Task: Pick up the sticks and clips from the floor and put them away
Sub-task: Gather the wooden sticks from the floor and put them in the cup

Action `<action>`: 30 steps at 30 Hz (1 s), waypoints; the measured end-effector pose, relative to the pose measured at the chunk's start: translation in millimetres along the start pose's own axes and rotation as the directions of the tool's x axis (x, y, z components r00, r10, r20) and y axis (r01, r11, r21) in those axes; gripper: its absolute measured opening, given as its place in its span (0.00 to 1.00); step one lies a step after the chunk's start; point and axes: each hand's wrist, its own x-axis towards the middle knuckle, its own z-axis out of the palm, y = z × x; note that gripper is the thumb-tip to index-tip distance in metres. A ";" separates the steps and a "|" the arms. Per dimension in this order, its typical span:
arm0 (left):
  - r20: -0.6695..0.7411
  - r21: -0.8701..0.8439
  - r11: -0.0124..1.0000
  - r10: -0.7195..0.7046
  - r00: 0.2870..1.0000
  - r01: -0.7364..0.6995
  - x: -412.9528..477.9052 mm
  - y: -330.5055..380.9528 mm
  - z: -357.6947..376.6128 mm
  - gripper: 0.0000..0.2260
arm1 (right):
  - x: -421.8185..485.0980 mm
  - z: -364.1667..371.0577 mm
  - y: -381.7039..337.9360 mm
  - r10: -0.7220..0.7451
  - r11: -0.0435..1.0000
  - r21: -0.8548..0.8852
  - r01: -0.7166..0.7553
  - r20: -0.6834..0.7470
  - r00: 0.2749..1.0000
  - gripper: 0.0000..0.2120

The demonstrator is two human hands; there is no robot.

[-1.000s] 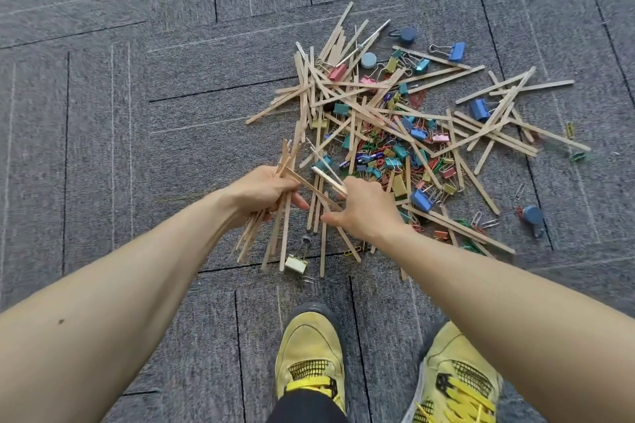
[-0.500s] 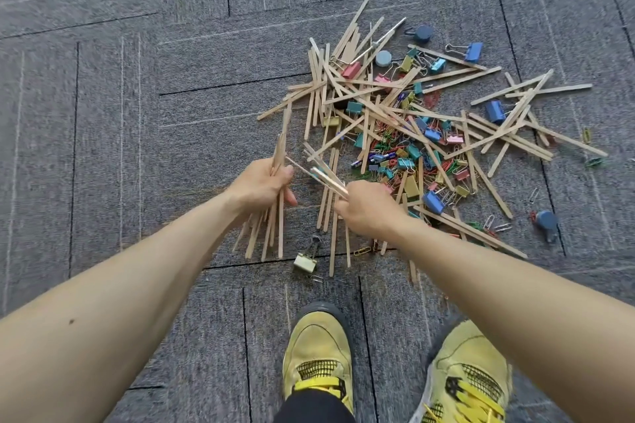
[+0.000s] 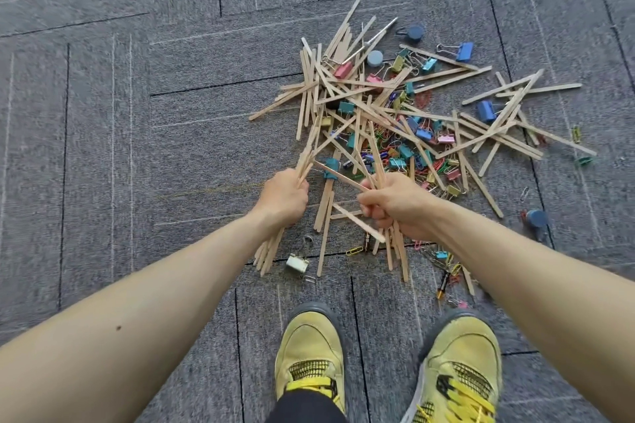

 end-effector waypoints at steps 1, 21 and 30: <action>0.002 -0.013 1.000 -0.005 1.000 0.005 -1.2 0.9 1.1 0.09 | 0.5 -0.5 0.1 0.007 1.000 -0.005 -0.007 -0.013 1.000 0.03; -0.037 0.253 0.965 0.087 0.996 -0.074 -0.5 20.2 29.3 0.13 | -1.5 10.7 5.2 -0.243 0.740 -0.672 -0.016 -0.289 0.926 0.13; 0.050 0.400 0.904 0.143 0.988 -0.151 -9.2 23.5 21.9 0.10 | -11.8 -3.8 4.2 -0.217 0.823 -0.567 0.040 -0.249 0.944 0.09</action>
